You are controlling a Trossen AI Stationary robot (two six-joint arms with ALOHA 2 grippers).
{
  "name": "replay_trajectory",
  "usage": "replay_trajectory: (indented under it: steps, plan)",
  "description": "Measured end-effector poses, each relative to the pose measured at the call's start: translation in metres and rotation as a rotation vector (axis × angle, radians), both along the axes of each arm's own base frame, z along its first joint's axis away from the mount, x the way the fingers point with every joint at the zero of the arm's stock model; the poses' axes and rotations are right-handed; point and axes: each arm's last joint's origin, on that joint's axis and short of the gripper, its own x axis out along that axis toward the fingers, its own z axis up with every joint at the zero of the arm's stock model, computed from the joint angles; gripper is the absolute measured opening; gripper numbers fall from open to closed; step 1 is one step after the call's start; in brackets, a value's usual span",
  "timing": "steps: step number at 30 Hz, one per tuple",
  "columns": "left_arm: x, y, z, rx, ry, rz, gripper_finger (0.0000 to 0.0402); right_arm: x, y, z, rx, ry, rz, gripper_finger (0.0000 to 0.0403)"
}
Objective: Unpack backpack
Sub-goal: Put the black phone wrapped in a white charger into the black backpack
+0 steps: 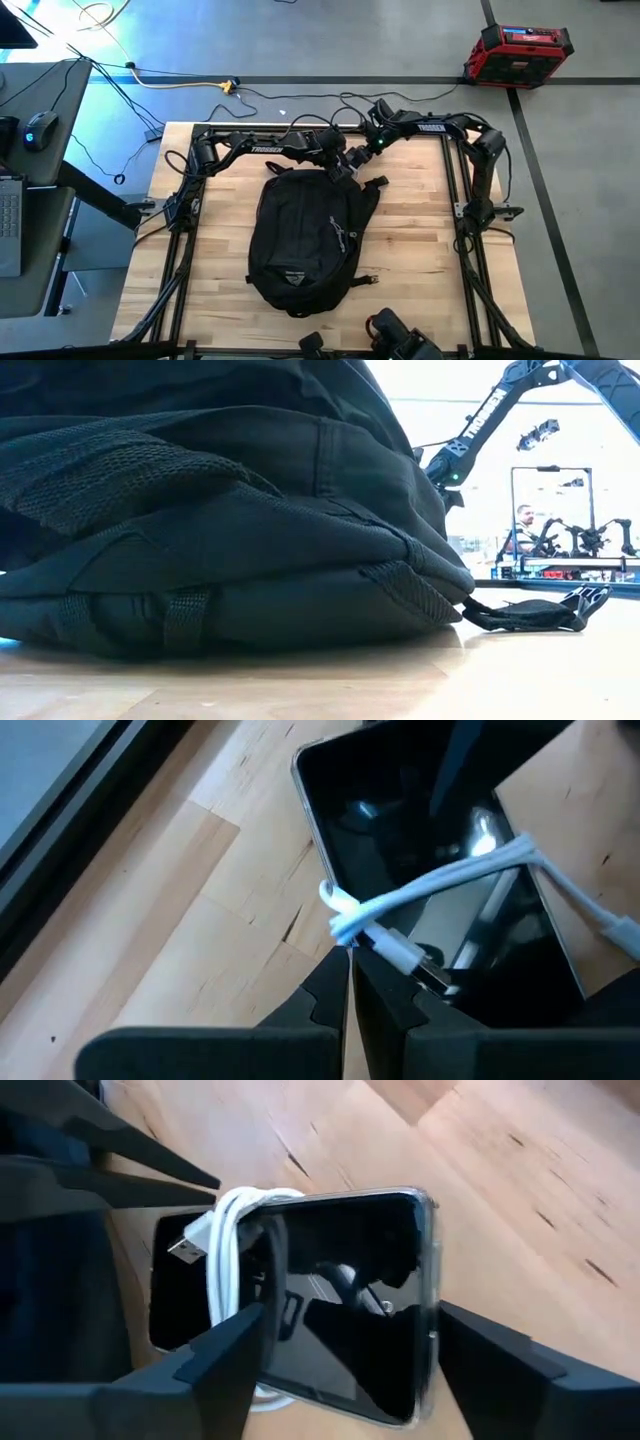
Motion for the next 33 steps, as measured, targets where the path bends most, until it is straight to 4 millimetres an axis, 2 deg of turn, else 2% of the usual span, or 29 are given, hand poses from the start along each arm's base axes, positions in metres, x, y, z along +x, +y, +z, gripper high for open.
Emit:
replay_trajectory:
  steps: [6, 11, 12, 18, 21, 26, 30, 33]
  plan:
    - [0.002, -0.007, 0.008, 0.099, 0.040, 0.033, 0.0000, -0.001, 0.000, -0.006, 0.010, 0.006, 0.020, 0.0139]
    - [0.001, -0.023, 0.053, 0.257, 0.074, 0.028, 0.0000, -0.003, -0.002, -0.011, 0.047, -0.024, 0.043, 0.0025]
    - [-0.001, -0.027, 0.060, 0.280, 0.086, 0.029, 0.0000, -0.004, -0.003, -0.013, 0.055, -0.025, 0.045, 0.0013]
    - [-0.017, -0.056, 0.104, 0.357, 0.104, 0.039, 0.0000, -0.018, -0.014, -0.008, 0.129, -0.096, 0.017, 0.0001]
    - [-0.026, -0.071, 0.116, 0.360, 0.141, 0.038, 0.0000, -0.027, -0.019, 0.001, 0.139, -0.135, 0.003, 0.0000]
    - [-0.039, -0.093, 0.117, 0.374, 0.228, 0.053, 0.0000, -0.041, -0.024, 0.020, 0.110, -0.156, -0.016, 0.0000]
    - [-0.043, -0.103, 0.100, 0.372, 0.280, 0.056, 0.0000, -0.052, -0.021, 0.026, 0.113, -0.096, -0.011, 0.0000]
    - [-0.044, -0.105, 0.087, 0.370, 0.276, 0.056, 0.0000, -0.046, -0.016, 0.023, 0.110, -0.086, 0.014, 0.0000]
